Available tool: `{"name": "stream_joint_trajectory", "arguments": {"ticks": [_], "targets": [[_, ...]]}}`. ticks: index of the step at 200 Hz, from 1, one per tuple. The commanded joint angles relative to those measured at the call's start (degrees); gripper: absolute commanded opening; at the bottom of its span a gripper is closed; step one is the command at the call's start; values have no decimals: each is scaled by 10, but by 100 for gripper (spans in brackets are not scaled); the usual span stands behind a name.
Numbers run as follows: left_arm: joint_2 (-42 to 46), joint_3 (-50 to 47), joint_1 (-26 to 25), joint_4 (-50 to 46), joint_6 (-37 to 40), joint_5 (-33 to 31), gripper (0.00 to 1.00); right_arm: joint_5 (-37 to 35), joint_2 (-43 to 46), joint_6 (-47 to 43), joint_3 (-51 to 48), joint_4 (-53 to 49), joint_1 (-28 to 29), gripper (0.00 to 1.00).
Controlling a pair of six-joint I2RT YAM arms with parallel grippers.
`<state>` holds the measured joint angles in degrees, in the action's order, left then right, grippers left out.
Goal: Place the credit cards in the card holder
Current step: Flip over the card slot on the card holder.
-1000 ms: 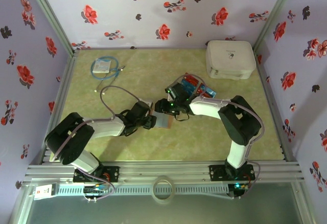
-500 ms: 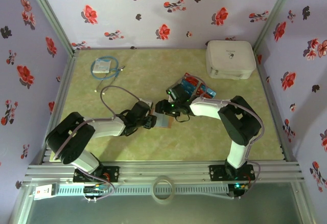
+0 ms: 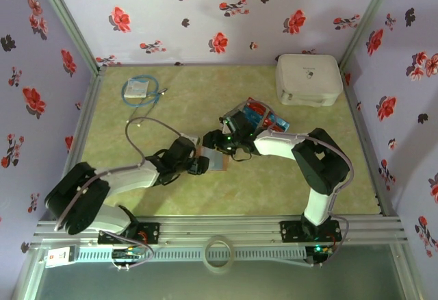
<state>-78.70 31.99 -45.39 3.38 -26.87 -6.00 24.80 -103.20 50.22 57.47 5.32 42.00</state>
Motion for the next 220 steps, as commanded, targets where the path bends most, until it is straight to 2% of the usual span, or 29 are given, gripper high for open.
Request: {"name": "stream_joint_trajectory", "arguments": {"ticks": [1, 17, 21, 70, 125, 174, 220], "targets": [[54, -9, 9, -22, -21, -9, 84, 12, -12, 17, 27, 5, 13, 54], [91, -17, 15, -29, -29, -19, 99, 11, -28, 17, 46, -3, 21, 53], [100, -20, 16, -31, -31, -22, 100, 11, -33, 18, 51, -4, 23, 53], [186, -36, 32, -71, -38, -40, 100, 1, -93, 27, 105, -11, 40, 53], [196, -48, 42, -82, -37, -42, 100, -1, -135, 37, 130, -14, 44, 53], [165, -52, 51, -78, -31, -42, 100, -5, -89, 18, 126, -37, 43, 53], [131, -47, 67, -71, -19, -43, 100, -53, -20, -29, 92, -100, 31, 53]]}}
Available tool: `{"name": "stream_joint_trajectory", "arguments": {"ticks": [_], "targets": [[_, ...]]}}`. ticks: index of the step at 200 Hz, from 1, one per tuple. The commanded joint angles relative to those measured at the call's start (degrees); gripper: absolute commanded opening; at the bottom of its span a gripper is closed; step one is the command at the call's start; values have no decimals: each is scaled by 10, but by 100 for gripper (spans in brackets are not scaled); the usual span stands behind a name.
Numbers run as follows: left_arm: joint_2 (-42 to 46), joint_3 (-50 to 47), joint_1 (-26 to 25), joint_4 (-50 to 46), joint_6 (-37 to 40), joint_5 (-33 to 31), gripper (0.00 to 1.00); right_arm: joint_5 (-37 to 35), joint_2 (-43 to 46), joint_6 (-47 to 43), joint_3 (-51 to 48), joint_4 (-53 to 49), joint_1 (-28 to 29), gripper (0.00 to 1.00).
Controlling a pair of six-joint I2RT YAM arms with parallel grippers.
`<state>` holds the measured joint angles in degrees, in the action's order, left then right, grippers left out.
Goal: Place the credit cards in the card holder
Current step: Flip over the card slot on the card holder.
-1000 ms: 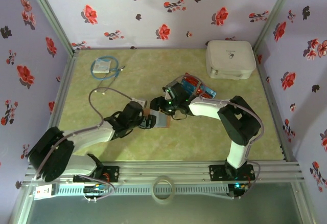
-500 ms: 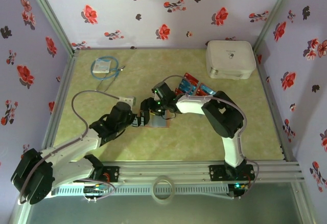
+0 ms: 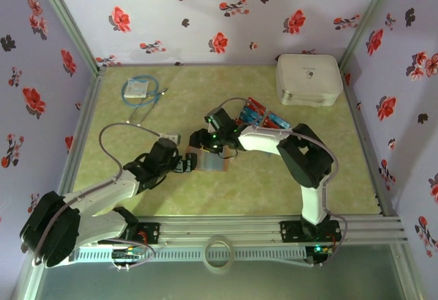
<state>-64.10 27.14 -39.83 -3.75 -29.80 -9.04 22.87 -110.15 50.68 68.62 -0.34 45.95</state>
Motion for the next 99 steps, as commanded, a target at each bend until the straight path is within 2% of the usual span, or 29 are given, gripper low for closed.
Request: {"name": "stream_joint_trajectory", "arguments": {"ticks": [1, 99], "targets": [[-16, 2, 11, 0, 11, -12, 100, -34, 51, -35, -21, -44, -9, 53], [-136, 54, 20, -16, 44, -15, 100, -106, 127, -112, -91, -125, -17, 53]]}}
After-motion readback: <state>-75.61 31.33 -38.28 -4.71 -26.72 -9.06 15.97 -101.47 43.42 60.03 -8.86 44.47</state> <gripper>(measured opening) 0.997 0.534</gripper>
